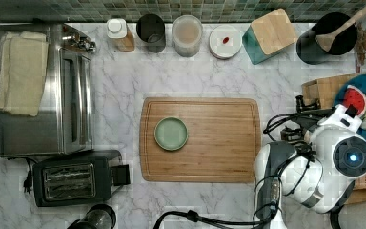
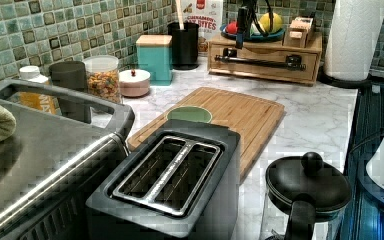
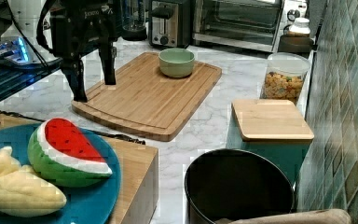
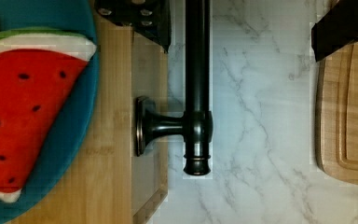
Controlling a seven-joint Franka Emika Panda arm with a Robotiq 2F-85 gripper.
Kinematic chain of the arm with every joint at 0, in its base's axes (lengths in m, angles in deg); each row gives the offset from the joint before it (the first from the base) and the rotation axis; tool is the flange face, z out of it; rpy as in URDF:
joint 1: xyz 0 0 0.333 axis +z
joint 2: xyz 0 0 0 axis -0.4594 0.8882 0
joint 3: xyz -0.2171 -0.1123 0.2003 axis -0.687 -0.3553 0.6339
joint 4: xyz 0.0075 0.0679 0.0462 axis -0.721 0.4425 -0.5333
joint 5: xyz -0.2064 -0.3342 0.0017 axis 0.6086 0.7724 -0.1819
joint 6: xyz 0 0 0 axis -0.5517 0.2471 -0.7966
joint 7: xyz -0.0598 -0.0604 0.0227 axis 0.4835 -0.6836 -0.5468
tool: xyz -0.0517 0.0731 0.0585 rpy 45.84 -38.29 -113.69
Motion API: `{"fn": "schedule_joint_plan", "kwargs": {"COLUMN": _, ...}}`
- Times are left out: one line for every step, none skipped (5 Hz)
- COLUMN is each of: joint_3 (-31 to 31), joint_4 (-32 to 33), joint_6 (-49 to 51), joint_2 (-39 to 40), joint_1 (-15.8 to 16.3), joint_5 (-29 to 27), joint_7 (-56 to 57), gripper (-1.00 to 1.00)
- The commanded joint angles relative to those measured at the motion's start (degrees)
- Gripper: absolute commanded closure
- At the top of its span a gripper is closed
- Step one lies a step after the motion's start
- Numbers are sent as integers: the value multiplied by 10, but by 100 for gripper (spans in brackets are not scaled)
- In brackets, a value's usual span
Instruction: Open the drawer.
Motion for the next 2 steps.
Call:
{"fn": "schedule_joint_plan", "kwargs": {"joint_3": -13, "joint_4": 10, "joint_6": -32, "joint_2": 38, "joint_1": -8, "joint_5": 38, "joint_7": -9, "gripper": -100}}
{"fn": "schedule_joint_plan", "kwargs": {"joint_3": -21, "joint_4": 17, "joint_6": -54, "joint_2": 51, "joint_1": -15, "joint_5": 30, "joint_7": -12, "gripper": -100}}
